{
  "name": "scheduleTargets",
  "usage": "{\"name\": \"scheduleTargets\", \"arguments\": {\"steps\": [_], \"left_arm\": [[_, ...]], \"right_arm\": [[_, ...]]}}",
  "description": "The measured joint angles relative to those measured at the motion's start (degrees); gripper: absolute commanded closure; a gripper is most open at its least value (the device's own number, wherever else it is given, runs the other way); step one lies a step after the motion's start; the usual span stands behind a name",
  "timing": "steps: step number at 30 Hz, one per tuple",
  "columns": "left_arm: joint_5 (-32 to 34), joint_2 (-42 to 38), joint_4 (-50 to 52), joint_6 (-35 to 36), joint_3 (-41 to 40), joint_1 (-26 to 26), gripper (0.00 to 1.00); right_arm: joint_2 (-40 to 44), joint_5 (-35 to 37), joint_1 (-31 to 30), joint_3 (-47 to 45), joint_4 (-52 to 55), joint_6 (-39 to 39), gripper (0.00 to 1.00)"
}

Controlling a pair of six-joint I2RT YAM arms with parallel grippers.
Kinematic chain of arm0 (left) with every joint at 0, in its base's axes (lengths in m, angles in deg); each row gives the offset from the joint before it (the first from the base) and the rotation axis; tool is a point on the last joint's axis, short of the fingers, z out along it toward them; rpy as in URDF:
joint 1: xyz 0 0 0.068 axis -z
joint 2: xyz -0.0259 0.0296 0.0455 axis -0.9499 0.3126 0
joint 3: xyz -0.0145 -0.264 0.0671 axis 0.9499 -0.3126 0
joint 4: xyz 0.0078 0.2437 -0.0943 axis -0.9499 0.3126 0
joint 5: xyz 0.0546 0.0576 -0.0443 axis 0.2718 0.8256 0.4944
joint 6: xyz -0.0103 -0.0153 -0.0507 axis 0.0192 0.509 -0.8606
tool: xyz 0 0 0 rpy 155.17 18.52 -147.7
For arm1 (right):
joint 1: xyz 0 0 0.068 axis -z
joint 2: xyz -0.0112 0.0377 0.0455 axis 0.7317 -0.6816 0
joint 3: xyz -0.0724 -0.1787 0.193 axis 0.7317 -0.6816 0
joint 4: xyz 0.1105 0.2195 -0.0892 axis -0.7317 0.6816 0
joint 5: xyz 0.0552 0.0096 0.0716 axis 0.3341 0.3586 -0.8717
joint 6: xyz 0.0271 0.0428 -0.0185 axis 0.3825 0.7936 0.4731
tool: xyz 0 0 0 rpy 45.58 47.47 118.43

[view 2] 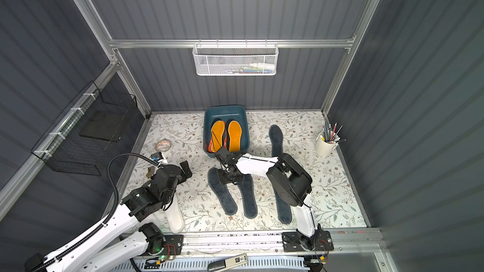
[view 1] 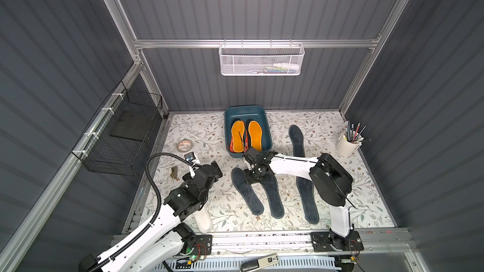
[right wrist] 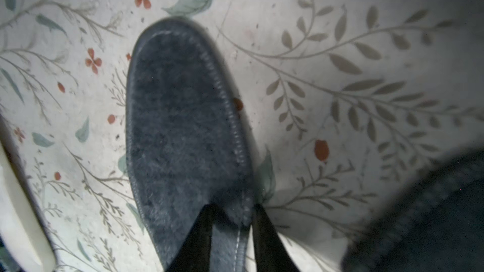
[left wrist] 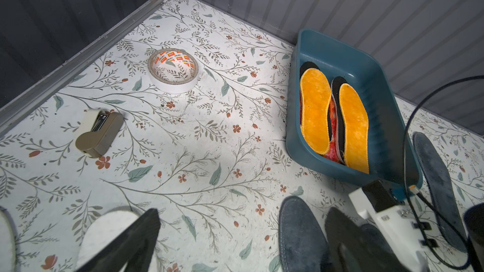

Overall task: Put the insoles into the storage box
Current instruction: Pick up the insole from the center of the board.

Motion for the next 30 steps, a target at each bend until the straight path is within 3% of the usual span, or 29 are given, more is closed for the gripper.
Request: {"name": "scheduleTargets", "arguments": {"steps": [5,11,20,30], "left_arm": [[0.13,-1.33,0.24,-0.02,0.00,0.00,0.00],[0.09,-2.23,0.22,-0.02,-0.09,0.00,0.00],[-1.27,-3.61,-1.36,-0.44,-3.41,-0.02,0.00],[-13.46,-5.62,-14.84,3.02,-7.50,-1.77,0.01]], "right_arm": [[-0.68,-0.22,0.02,0.96,0.70,0.26,1.00],[0.81,-1.68,0.52,-0.94,-1.25,0.92,1.00],[11.65,-3.10,1.77,-4.26,-5.70,1.46,1.00],[20.79,-5.29,6.56,-8.46,-9.18,1.53,1.00]]}}
